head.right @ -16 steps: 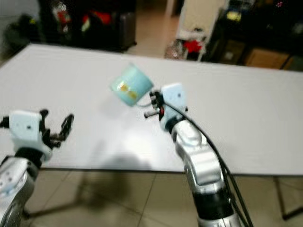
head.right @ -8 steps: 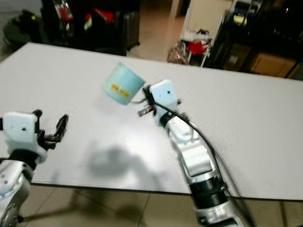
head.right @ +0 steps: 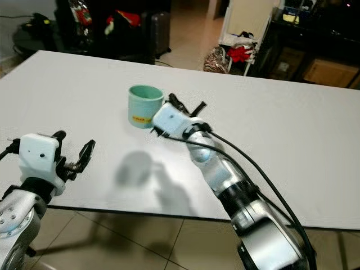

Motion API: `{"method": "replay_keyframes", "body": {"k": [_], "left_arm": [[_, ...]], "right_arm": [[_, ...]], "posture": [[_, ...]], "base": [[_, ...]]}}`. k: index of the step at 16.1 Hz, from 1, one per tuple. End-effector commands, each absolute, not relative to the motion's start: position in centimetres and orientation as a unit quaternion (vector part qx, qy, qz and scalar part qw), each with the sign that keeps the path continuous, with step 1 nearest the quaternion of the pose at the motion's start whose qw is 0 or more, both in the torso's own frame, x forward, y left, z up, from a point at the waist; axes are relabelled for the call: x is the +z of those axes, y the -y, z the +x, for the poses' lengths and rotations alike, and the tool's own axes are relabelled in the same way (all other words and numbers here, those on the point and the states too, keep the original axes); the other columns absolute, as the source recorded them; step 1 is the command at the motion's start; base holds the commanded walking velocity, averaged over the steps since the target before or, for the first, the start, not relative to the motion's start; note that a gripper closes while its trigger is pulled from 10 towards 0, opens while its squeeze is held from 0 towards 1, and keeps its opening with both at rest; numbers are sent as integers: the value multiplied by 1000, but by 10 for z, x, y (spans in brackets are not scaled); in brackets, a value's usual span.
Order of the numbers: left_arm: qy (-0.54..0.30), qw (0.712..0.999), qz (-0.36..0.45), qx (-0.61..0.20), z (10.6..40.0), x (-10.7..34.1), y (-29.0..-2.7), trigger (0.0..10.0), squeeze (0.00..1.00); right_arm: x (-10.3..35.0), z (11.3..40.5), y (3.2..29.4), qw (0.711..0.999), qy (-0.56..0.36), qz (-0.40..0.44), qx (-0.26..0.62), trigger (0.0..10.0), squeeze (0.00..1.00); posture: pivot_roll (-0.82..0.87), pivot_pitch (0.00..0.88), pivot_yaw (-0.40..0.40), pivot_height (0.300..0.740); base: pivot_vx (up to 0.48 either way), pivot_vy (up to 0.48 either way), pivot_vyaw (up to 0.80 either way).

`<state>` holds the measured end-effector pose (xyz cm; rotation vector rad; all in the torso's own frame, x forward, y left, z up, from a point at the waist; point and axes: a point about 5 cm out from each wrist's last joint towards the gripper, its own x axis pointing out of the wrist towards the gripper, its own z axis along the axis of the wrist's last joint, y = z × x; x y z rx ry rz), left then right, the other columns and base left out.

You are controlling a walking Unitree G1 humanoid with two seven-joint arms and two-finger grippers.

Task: Setting the table

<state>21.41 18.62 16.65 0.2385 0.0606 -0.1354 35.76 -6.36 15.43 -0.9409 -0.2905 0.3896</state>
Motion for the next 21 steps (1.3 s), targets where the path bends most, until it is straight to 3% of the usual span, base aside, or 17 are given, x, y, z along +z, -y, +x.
{"method": "replay_keyframes", "body": {"k": [1, 3, 5, 10, 17, 18, 19, 20, 21], "left_arm": [[-35, 989, 118, -86, 209, 168, -183, 10000, 0], [-46, 988, 121, -85, 198, 167, -184, 10000, 0], [-51, 988, 122, -86, 188, 169, -184, 10000, 0], [-41, 987, 137, -76, 165, 189, -191, 10000, 0], [-31, 989, 127, -70, 159, 197, -181, 10000, 0], [-35, 989, 127, -71, 158, 198, -181, 10000, 0], [-37, 989, 128, -70, 158, 198, -181, 10000, 0], [-38, 988, 131, -69, 158, 198, -182, 10000, 0], [-39, 988, 134, -70, 159, 198, -182, 10000, 0]], "right_arm": [[153, 363, 61, 837, 159, -495, 169, 10000, 0], [145, 369, 53, 820, 164, -527, 152, 10000, 0], [142, 372, 49, 820, 158, -531, 143, 10000, 0], [144, 378, 40, 833, 137, -524, 115, 10000, 0], [147, 375, 26, 817, 170, -541, 106, 10000, 0], [145, 373, 24, 819, 170, -537, 109, 10000, 63], [142, 372, 23, 821, 168, -534, 115, 10000, 294], [139, 370, 23, 823, 163, -530, 118, 10000, 922], [134, 369, 25, 828, 156, -525, 122, 10000, 1000]], "posture": [[65, 0, -68, 740], [96, 0, -79, 740], [125, 0, -85, 740], [209, 153, -83, 740], [252, 211, -104, 740], [257, 209, -101, 740], [259, 212, -100, 740], [259, 212, -98, 740], [259, 210, -98, 740]], "base": [[0, 0, 0], [0, 0, 0], [0, 0, 0], [0, 0, 0], [0, 0, 0], [0, 0, 0], [0, 0, 0], [0, 0, 0], [0, 0, 0]]}}
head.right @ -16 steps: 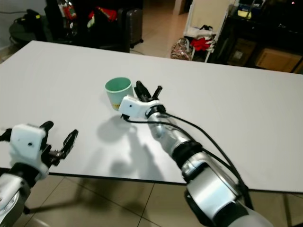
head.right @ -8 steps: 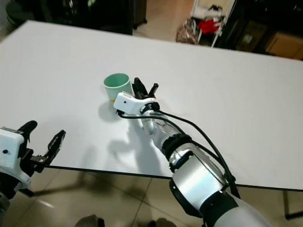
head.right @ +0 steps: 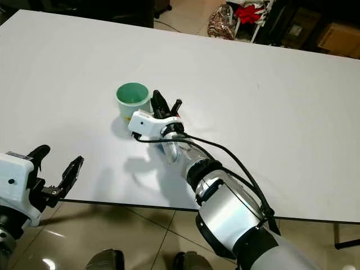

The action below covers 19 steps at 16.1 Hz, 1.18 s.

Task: Setting the table

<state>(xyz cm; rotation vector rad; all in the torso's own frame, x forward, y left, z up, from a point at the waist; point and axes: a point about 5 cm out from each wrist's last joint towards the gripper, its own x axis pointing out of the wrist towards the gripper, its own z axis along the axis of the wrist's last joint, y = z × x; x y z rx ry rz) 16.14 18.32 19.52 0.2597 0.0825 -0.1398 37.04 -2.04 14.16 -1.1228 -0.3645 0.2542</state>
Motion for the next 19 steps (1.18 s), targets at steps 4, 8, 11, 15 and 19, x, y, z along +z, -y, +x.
{"method": "replay_keyframes", "body": {"k": [4, 8, 11, 15, 19], "left_arm": [[-26, 987, 139, -73, 170, 199, -181, 10000, 0], [-23, 986, 135, -90, 181, 196, -179, 10000, 0], [-27, 985, 129, -110, 189, 191, -175, 10000, 0], [-32, 985, 120, -119, 193, 184, -171, 10000, 0], [-34, 991, 91, -94, 198, 175, -171, 10000, 0]], "right_arm": [[135, 369, 34, 842, 169, -502, 105, 10000, 1000], [131, 365, 41, 856, 186, -471, 106, 10000, 1000], [122, 356, 41, 867, 195, -432, 156, 10000, 0], [123, 350, 52, 883, 208, -376, 192, 10000, 0], [133, 341, 78, 926, 214, -244, 194, 10000, 0]], "posture": [[242, 161, -96, 740], [206, 126, -77, 740], [166, 98, -58, 740], [133, 93, -54, 740], [73, 48, -56, 740]], "base": [[0, 0, 0], [0, 0, 0], [0, 0, 0], [0, 0, 0], [0, 0, 0]]}}
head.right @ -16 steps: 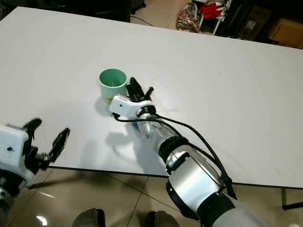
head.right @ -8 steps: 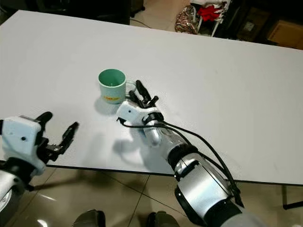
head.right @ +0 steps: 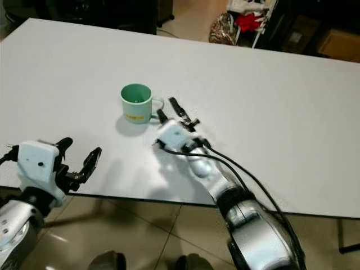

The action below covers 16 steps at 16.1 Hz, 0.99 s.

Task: Setting the table

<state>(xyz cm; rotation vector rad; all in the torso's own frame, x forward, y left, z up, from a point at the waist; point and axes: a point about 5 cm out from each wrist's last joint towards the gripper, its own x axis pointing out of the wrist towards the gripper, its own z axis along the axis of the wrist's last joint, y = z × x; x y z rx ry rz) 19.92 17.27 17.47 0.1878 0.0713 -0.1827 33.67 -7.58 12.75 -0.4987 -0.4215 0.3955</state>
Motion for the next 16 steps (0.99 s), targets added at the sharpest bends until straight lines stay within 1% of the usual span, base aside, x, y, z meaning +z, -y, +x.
{"method": "replay_keyframes", "body": {"k": [1, 3, 4, 5, 6, 7, 8, 9, 11, 13, 16], "left_arm": [[-33, 991, 98, -85, 200, 172, -172, 10000, 0], [-43, 992, 97, -68, 206, 166, -176, 10000, 0], [-44, 992, 97, -62, 210, 165, -177, 10000, 0], [-47, 989, 117, -80, 213, 164, -175, 10000, 0], [-45, 989, 116, -84, 215, 164, -173, 10000, 0], [-43, 989, 113, -83, 215, 165, -173, 10000, 0], [-37, 990, 109, -84, 216, 166, -172, 10000, 0], [-33, 991, 102, -82, 216, 166, -171, 10000, 0], [-35, 992, 95, -79, 216, 164, -169, 10000, 0], [-36, 993, 85, -71, 216, 163, -170, 10000, 0], [-34, 994, 84, -68, 218, 164, -173, 10000, 0]], "right_arm": [[137, 339, 85, 944, 196, -196, 177, 10000, 0], [141, 329, 96, 975, 139, -89, 147, 10000, 0], [141, 316, 101, 984, 109, -41, 139, 10000, 0], [137, 299, 104, 986, 62, -20, 156, 10000, 0], [135, 289, 106, 985, 40, -8, 167, 10000, 0], [136, 285, 107, 985, 34, -3, 168, 10000, 0], [138, 278, 111, 985, 30, -1, 167, 10000, 0], [138, 262, 119, 986, 15, 14, 167, 10000, 0], [134, 246, 128, 988, -15, 24, 154, 10000, 0], [131, 238, 132, 990, -42, 15, 136, 10000, 0], [132, 236, 131, 990, -57, 18, 125, 10000, 0]], "posture": [[60, 36, -52, 740], [24, 9, -37, 740], [10, 0, -24, 740], [-9, 0, 0, 740], [-23, 0, 16, 740], [-23, 0, 16, 740], [-41, 0, 26, 740], [-55, 0, 36, 740], [-61, 0, 41, 740], [-66, 0, 51, 740], [-63, 0, 63, 740]], "base": [[0, 0, 0], [0, 0, 0], [0, 0, 0], [0, 0, 0], [0, 0, 0], [0, 0, 0], [0, 274, 0], [0, 270, 0], [0, 272, 0], [0, 272, 0], [0, 271, 0]]}}
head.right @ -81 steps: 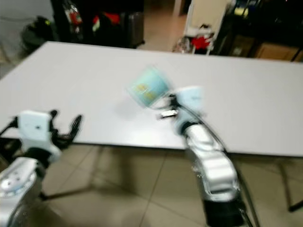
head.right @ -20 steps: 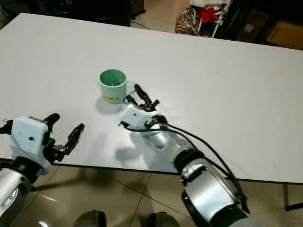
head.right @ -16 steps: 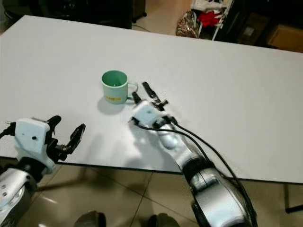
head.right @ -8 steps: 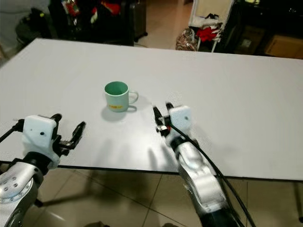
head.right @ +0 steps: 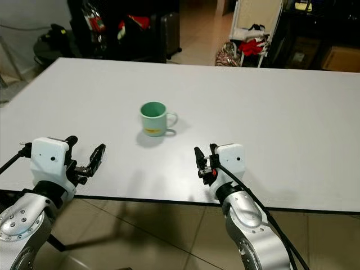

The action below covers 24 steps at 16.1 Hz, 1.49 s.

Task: Setting the table

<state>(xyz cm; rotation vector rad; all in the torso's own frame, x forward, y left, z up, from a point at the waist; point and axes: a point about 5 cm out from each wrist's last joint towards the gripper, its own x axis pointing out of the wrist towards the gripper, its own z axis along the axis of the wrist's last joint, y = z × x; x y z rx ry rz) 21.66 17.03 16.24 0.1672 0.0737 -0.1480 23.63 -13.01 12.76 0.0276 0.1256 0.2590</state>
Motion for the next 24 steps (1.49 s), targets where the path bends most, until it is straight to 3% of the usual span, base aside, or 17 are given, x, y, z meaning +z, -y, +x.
{"method": "replay_keyframes", "body": {"k": [1, 4, 14, 24], "left_arm": [[-33, 994, 84, -69, 218, 166, -174, 10000, 0], [-35, 993, 79, -78, 221, 167, -176, 10000, 0], [-43, 994, 71, -71, 213, 159, -168, 10000, 0], [-31, 996, 64, -46, 215, 161, -170, 10000, 0]], "right_arm": [[132, 235, 130, 990, -60, 23, 124, 10000, 0], [134, 228, 128, 989, -66, 33, 126, 10000, 0], [129, 231, 124, 981, -106, 44, 157, 10000, 0], [127, 237, 117, 977, -112, 31, 182, 10000, 0]], "posture": [[-65, 0, 77, 740], [-85, 0, 103, 740], [-36, 0, 19, 740], [-40, 0, -2, 740]], "base": [[0, 274, 0], [0, 274, 0], [0, 274, 0], [27, 0, 0]]}}
